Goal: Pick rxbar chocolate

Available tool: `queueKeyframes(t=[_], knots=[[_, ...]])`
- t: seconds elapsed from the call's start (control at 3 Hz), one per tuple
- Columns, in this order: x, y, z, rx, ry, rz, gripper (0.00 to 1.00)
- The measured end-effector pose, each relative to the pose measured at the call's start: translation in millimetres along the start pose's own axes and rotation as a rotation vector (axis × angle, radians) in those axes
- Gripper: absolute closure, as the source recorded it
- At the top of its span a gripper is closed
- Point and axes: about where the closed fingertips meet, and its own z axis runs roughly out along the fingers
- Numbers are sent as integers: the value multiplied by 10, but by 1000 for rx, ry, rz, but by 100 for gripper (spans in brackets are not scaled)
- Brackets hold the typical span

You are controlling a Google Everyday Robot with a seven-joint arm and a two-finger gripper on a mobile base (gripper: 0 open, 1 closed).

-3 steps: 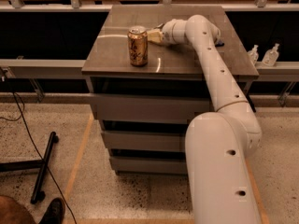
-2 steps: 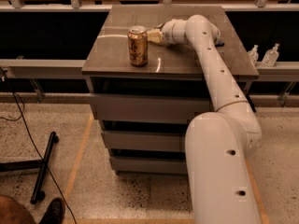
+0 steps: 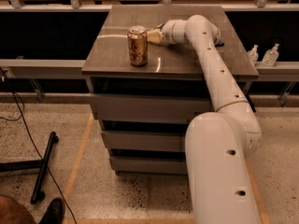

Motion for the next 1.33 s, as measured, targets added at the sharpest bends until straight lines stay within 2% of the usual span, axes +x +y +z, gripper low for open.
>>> queueKeyframes(t=[1.0,1.33], knots=[[-26,-3,-8,0,0,0,88],[-26,-3,-8,0,0,0,100]])
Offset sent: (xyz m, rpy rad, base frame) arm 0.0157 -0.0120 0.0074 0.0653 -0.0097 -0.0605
